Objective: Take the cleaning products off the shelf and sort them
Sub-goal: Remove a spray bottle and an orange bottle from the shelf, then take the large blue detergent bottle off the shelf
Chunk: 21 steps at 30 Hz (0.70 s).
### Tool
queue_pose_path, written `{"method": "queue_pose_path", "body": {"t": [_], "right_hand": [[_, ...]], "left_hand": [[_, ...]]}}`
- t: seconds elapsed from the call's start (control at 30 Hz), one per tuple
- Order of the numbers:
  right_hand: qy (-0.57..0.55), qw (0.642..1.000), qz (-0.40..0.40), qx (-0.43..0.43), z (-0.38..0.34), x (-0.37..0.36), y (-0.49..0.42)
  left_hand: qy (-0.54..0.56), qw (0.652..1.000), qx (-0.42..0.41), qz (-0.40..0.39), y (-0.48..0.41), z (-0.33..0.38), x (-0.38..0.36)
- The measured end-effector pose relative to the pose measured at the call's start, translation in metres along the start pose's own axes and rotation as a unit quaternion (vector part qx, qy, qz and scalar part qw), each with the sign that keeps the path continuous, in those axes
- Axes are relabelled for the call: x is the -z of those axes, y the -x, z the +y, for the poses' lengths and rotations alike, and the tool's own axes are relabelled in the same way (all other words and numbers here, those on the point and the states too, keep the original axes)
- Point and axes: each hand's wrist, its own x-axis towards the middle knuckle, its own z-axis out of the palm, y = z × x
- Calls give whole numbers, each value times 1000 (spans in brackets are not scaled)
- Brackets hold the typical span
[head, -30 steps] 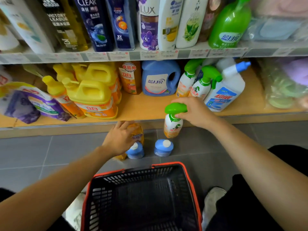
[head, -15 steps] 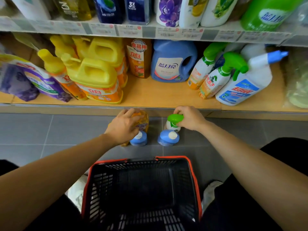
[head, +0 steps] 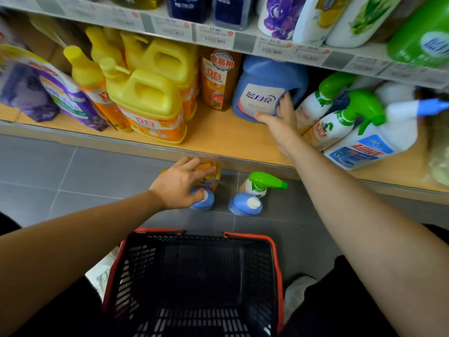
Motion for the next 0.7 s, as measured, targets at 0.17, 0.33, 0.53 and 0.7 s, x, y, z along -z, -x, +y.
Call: {"method": "queue_pose_path", "body": {"t": [0.17, 0.33, 0.53, 0.7], "right_hand": [[100, 993, -57, -10, 17, 7, 32], [128, 976, 173, -6, 17, 26, 28], [-21, 997, 38, -60, 4, 15, -4], [-50, 998, -24, -26, 13, -11, 36]], "left_hand": [[-4, 1000, -6, 4, 0, 0, -2], [-3, 1000, -8, 0, 0, -1, -3], [2, 1000, 6, -20, -3, -1, -2], [19, 999, 23, -39, -2, 4, 4]]}}
